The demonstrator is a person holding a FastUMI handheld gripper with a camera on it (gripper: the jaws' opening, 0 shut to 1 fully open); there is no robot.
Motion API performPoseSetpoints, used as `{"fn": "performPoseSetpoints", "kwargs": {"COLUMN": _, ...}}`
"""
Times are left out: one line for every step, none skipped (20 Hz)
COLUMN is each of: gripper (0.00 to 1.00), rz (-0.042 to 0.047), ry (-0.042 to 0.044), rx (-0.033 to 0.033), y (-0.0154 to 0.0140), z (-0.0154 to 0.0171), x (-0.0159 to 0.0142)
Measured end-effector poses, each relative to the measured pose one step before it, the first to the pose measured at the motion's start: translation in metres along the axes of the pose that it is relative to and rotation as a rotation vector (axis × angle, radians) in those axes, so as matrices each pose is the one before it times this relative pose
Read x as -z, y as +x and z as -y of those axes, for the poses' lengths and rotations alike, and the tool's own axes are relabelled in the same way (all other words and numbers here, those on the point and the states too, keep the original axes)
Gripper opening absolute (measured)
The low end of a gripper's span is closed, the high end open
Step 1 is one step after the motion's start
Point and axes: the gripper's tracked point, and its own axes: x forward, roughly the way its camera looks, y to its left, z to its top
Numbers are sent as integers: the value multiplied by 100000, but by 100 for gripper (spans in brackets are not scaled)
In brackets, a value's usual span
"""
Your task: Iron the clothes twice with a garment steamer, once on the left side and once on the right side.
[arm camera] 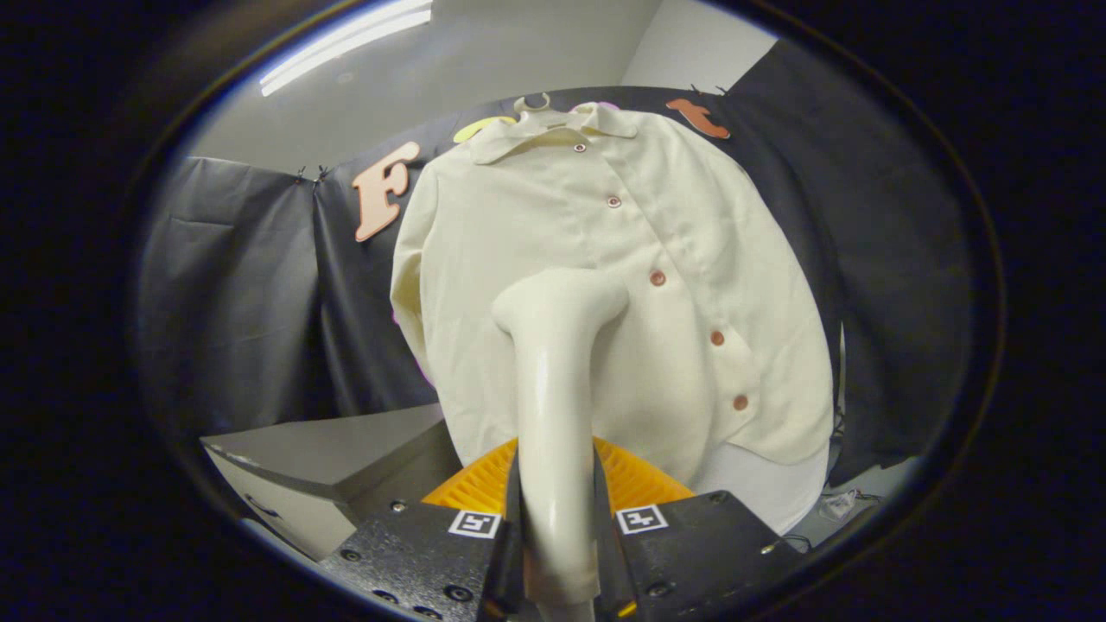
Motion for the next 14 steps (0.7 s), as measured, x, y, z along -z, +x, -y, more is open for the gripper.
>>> {"fn": "performPoseSetpoints", "kwargs": {"gripper": 34, "rz": -1456, "ry": 300, "rx": 260, "y": -258, "z": 317, "x": 1083}}
{"fn": "performPoseSetpoints", "kwargs": {"gripper": 34, "rz": -1438, "ry": 518, "rx": 230, "y": -159, "z": 208, "x": 1058}}
{"fn": "performPoseSetpoints", "kwargs": {"gripper": 34, "rz": -1850, "ry": 664, "rx": 141, "y": -127, "z": 214, "x": 1220}}
{"fn": "performPoseSetpoints", "kwargs": {"gripper": 34, "rz": -1584, "ry": 403, "rx": 63, "y": -356, "z": 350, "x": 1211}}
{"fn": "performPoseSetpoints", "kwargs": {"gripper": 34, "rz": -1461, "ry": 102, "rx": 195, "y": -167, "z": 245, "x": 1102}}
{"fn": "performPoseSetpoints", "kwargs": {"gripper": 34, "rz": -1213, "ry": 408, "rx": 295, "y": -5, "z": 310, "x": 1088}}
{"fn": "performPoseSetpoints", "kwargs": {"gripper": 34, "rz": -1746, "ry": 588, "rx": 204, "y": -138, "z": 365, "x": 1079}}
{"fn": "performPoseSetpoints", "kwargs": {"gripper": 34, "rz": -1122, "ry": 797, "rx": 194, "y": -223, "z": 425, "x": 1036}}
{"fn": "performPoseSetpoints", "kwargs": {"gripper": 35, "rz": -1123, "ry": 1196, "rx": 305, "y": -159, "z": 416, "x": 865}}
{"fn": "performPoseSetpoints", "kwargs": {"gripper": 35, "rz": -1380, "ry": 871, "rx": 126, "y": -147, "z": 287, "x": 1064}}
{"fn": "performPoseSetpoints", "kwargs": {"gripper": 35, "rz": -1264, "ry": 139, "rx": 219, "y": -183, "z": 357, "x": 872}}
{"fn": "performPoseSetpoints", "kwargs": {"gripper": 35, "rz": -738, "ry": 143, "rx": 268, "y": -183, "z": 322, "x": 764}}
{"fn": "performPoseSetpoints", "kwargs": {"gripper": 35, "rz": -733, "ry": 491, "rx": 158, "y": -113, "z": 261, "x": 646}}
{"fn": "performPoseSetpoints", "kwargs": {"gripper": 35, "rz": -1077, "ry": 525, "rx": -13, "y": -113, "z": 225, "x": 782}}
